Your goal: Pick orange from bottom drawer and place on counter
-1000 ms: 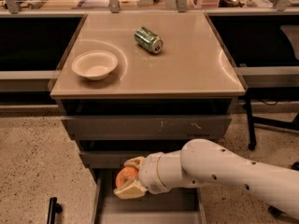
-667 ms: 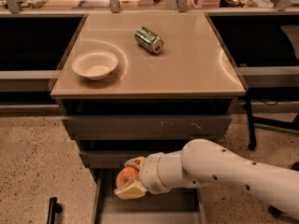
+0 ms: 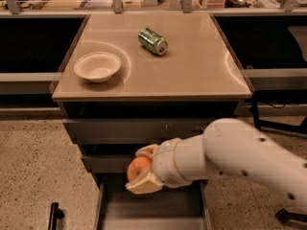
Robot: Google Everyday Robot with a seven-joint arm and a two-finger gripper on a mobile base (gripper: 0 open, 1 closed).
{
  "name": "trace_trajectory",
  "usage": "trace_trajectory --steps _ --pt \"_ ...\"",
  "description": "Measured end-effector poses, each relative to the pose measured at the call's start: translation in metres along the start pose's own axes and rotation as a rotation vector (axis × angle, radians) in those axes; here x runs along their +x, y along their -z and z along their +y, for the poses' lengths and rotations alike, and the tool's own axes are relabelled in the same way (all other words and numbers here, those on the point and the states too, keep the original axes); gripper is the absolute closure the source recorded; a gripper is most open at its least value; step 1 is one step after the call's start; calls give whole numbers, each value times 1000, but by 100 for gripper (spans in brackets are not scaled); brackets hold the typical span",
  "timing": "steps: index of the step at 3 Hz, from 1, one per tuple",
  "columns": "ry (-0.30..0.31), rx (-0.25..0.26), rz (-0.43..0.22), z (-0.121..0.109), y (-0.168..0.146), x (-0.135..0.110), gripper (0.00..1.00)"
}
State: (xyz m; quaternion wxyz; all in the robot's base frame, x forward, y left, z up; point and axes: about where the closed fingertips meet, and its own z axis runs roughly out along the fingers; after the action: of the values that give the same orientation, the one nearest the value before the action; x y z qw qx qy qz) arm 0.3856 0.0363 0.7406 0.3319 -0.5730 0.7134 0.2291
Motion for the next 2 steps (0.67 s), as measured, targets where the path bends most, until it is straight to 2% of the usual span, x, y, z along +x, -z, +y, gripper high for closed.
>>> trace_trajectory --steps 1,2 --pt "127 115 61 -5 90 -47 100" --pt "176 93 102 11 104 -66 100"
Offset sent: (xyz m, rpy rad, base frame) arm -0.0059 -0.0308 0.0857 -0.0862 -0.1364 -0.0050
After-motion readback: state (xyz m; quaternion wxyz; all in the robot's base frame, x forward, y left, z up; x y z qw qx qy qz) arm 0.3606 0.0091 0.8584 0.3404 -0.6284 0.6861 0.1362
